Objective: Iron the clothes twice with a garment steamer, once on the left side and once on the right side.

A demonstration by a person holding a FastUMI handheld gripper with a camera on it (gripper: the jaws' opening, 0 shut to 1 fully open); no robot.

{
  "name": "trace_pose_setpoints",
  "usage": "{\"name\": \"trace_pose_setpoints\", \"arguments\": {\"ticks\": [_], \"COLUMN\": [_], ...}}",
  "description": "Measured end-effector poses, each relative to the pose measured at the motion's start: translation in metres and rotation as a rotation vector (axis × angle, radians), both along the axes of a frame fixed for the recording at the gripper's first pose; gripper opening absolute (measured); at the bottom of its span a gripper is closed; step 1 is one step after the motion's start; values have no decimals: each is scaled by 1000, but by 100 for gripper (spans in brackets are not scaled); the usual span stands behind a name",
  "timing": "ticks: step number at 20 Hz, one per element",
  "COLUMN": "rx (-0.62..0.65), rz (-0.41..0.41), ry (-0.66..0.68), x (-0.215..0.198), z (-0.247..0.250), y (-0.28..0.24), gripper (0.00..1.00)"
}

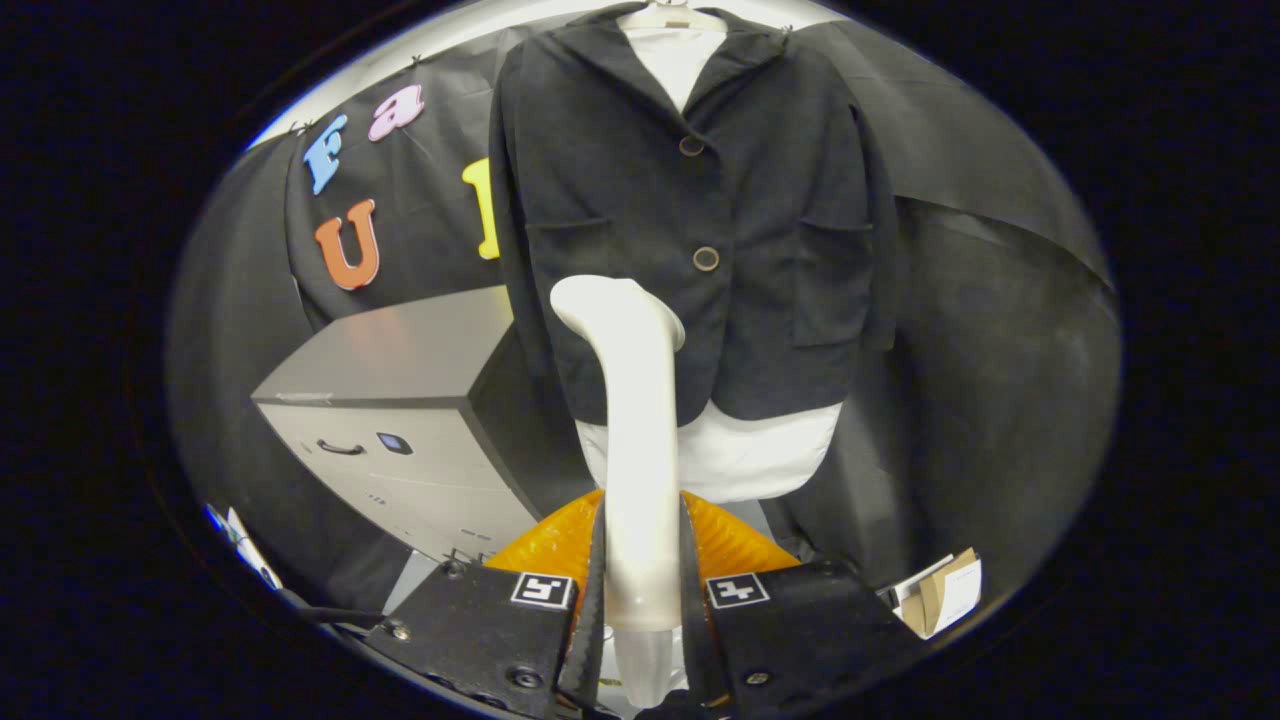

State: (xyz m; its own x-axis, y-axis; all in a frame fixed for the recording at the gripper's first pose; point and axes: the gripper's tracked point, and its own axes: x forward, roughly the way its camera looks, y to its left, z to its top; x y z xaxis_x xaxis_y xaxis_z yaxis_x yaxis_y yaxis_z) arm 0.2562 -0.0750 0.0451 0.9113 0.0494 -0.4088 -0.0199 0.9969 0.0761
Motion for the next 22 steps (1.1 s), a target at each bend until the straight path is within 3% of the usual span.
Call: {"name": "trace_pose_setpoints", "arguments": {"ticks": [4,10,17,22], "rx": [42,130,200,208], "rz": [-11,-86,-196,-230], "ry": [-80,-211,-399,-496], "x": [-34,-80,-53,-25], "z": [45,99,203,262], "y": [-33,-136,-184,-199], "gripper": [35,35,35,35]}}
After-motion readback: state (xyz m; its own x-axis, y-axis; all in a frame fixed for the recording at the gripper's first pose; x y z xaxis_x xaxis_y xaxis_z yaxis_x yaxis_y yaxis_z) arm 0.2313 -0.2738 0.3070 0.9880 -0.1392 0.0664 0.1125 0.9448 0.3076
